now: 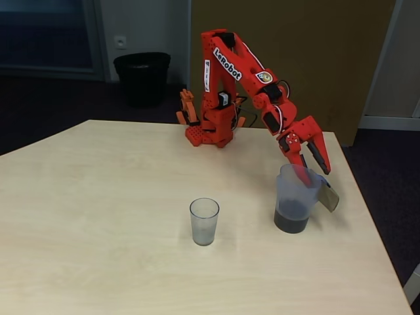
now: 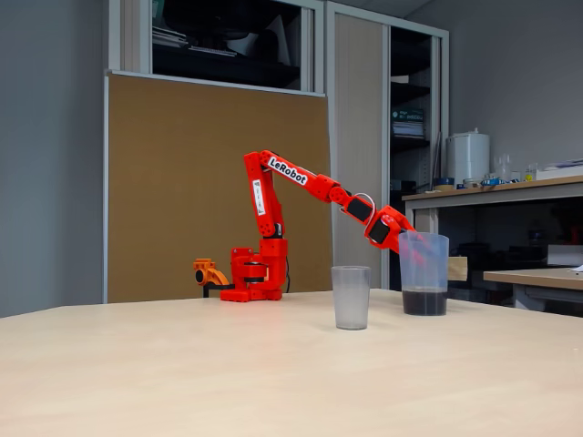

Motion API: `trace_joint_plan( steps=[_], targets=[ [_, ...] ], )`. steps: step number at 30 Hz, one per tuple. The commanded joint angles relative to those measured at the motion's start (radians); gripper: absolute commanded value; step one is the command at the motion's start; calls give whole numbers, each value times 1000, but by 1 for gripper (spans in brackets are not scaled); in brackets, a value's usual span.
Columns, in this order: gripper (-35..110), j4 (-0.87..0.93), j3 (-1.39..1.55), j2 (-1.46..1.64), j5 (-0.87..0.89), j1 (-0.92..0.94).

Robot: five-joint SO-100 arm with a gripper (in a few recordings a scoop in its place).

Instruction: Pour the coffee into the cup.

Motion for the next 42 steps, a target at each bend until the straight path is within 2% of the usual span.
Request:
trace_joint_plan(
  steps=[1,21,30,42],
  targets=[
    [19,5,-58,-6,-11,-3],
    [18,-63,-170,-201,-46,18],
    [16,-75,-198,-229,-150,41],
    [17,-94,-199,-250,-207,58]
  ],
)
